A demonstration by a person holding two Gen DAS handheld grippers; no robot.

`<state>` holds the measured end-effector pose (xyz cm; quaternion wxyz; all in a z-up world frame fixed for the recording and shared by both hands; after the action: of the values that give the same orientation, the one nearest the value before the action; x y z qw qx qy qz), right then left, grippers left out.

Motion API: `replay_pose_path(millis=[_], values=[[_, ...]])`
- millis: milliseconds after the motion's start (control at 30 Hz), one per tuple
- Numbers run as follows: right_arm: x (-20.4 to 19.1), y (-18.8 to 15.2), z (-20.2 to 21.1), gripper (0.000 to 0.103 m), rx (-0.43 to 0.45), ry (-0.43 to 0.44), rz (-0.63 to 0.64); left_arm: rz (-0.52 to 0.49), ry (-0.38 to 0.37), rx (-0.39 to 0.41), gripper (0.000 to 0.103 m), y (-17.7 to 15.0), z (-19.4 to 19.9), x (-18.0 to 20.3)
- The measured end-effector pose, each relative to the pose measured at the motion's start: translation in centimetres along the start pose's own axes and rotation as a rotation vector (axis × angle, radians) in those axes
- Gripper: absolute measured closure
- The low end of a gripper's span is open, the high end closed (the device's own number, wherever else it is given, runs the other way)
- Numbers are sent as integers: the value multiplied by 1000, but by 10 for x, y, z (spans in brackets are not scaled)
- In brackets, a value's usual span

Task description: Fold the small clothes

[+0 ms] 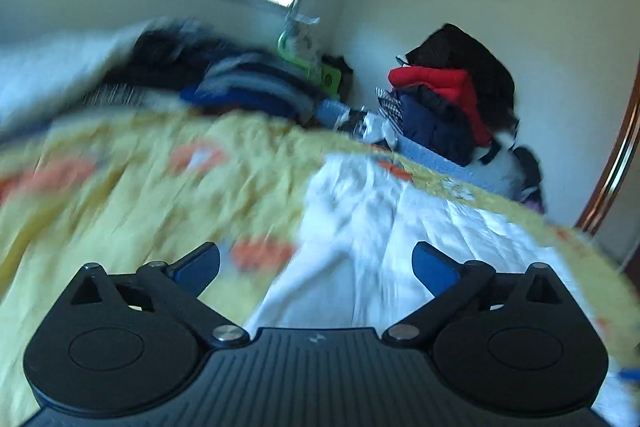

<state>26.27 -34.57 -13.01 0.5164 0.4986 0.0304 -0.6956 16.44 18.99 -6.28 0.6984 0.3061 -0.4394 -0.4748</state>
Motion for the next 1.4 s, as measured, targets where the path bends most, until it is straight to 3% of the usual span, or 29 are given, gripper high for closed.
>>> replay_pose_path(millis=[167, 367, 400, 533, 633, 733, 800, 833, 867, 933, 1033, 1133, 1200, 1267, 1400], values=[[31, -52, 49, 16, -36, 7, -118, 178, -69, -182, 0, -43, 36, -44], [26, -89, 62, 12, -134, 176, -215, 407, -216, -312, 0, -77, 38, -63], [25, -95, 63, 11, -150, 204, -218, 425, -231, -302, 0, -78, 39, -65], [18, -98, 67, 12, -139, 218, -237, 447, -256, -333, 0, -78, 40, -66], [16, -101, 69, 12, -147, 215, -267, 488, -329, -416, 0, -84, 39, -61], [14, -110, 69, 12, -169, 203, -256, 389, -353, -482, 0, -88, 41, -48], [12, -115, 71, 16, -168, 205, -248, 390, -355, -517, 1, -88, 41, -46], [11, -118, 70, 18, -165, 204, -239, 399, -357, -541, 11, -88, 40, -46], [11, -118, 70, 19, -161, 200, -232, 417, -378, -587, 32, -89, 39, -44], [12, -118, 69, 22, -164, 192, -225, 418, -443, -667, 34, -93, 39, -39], [15, -116, 68, 22, -165, 216, -247, 338, -458, -715, 33, -97, 41, -38], [19, -115, 69, 22, -153, 258, -288, 437, -472, -697, 35, -103, 40, -48], [21, -115, 70, 22, -139, 275, -316, 454, -441, -674, 55, -106, 41, -51], [21, -116, 69, 27, -140, 263, -326, 427, -396, -682, 83, -112, 40, -50], [25, -124, 62, 57, -175, 204, -317, 428, -375, -678, 84, -113, 43, -51]])
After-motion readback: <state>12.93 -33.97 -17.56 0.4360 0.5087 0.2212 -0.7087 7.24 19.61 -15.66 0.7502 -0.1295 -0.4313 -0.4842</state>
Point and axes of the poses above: each gripper's, at about its wrist camera, not at the fingertips, and z roughly against the way its jaws point, x to its right, y to its top, the point moved 6 cm from there along -z, roughly the way its jaws point, and after that the axes turned 3 degrees about -z, right-handed, at the moved point
